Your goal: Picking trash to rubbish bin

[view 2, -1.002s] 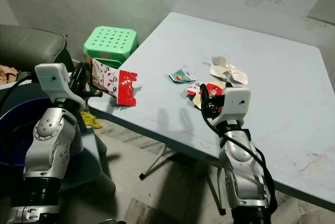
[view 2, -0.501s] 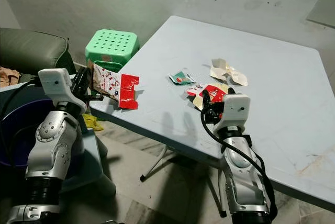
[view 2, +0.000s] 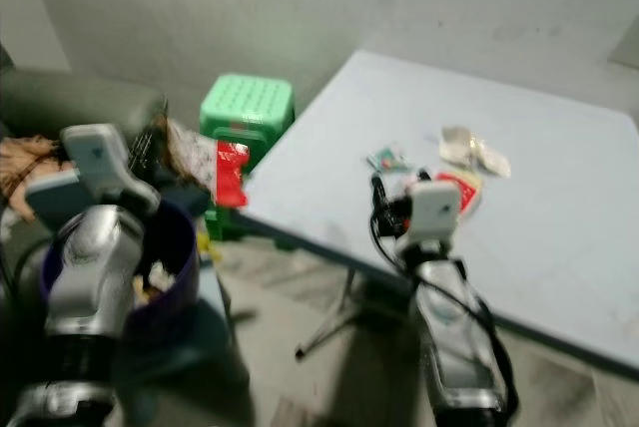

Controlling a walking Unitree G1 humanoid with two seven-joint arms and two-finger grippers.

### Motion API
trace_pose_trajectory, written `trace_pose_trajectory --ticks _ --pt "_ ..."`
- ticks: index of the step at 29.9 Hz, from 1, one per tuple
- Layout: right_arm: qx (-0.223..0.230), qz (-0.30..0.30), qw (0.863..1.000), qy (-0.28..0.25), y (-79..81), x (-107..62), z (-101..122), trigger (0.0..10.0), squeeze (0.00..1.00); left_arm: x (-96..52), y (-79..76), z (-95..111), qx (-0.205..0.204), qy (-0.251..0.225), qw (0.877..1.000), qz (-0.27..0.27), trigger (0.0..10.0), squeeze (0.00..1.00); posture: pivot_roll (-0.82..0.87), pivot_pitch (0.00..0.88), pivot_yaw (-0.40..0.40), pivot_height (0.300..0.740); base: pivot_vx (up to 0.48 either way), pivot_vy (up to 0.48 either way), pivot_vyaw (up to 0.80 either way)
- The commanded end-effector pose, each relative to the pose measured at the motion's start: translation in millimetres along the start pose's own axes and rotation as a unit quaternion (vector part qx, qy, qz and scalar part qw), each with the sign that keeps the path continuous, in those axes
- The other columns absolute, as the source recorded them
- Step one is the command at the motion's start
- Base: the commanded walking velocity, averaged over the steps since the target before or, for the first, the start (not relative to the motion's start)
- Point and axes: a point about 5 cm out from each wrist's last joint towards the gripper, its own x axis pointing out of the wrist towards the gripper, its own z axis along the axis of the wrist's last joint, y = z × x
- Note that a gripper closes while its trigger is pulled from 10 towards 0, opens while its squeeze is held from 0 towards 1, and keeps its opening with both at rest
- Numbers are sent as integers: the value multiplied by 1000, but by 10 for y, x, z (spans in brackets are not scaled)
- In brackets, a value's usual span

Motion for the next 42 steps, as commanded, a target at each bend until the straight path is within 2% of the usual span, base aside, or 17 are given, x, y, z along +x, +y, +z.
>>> trace_pose_trajectory --ticks 1,6,25,42 --pt "4 3 1000 -5 32 8 25 10000 0 10 55 22 2 2 1000 12 10000 0 -44 17 -80 740 0 247 0" --pt "5 11 1000 -7 66 8 34 10000 0 19 59 24 -8 7 1000 18 10000 0 -42 8 -79 740 0 0 0" --pt "-16 34 999 0 83 32 24 10000 0 -33 42 -91 -4 46 999 17 10000 0 -30 0 -86 740 0 0 0" --pt "-13 47 999 4 100 43 6 10000 0 -27 47 -100 3 59 998 14 10000 0 -23 0 -87 740 0 0 800"
